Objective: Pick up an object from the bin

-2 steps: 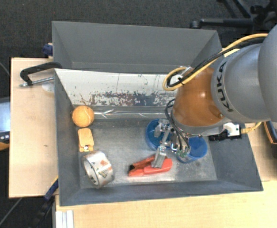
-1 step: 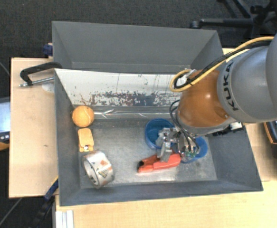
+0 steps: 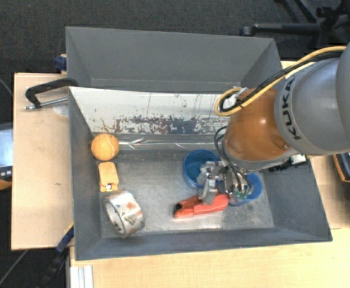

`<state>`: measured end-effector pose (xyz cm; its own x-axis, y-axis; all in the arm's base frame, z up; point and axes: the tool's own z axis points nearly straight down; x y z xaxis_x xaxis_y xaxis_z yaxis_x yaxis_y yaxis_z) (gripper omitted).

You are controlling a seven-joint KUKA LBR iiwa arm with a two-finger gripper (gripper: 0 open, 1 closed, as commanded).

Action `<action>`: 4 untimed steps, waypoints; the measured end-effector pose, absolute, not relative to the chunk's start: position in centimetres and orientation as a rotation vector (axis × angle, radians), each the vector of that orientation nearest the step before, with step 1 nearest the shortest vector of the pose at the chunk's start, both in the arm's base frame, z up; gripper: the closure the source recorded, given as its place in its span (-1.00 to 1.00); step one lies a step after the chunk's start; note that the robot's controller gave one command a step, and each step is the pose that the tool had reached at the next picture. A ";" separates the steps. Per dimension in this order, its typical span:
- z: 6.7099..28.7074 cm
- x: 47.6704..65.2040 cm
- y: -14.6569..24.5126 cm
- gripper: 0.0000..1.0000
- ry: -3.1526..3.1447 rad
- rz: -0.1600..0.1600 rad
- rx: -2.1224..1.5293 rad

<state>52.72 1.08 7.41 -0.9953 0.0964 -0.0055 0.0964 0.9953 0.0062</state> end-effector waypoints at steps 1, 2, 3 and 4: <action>7.7 52.9 0.8 1.00 3.130 0.010 0.120; 7.8 53.0 0.6 1.00 3.127 0.011 0.139; 7.5 53.0 0.5 1.00 3.126 0.016 0.141; 7.4 53.4 0.3 1.00 3.120 0.017 0.167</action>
Offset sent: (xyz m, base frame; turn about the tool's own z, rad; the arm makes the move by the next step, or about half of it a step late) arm 0.0024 -0.0048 -0.0009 0.0154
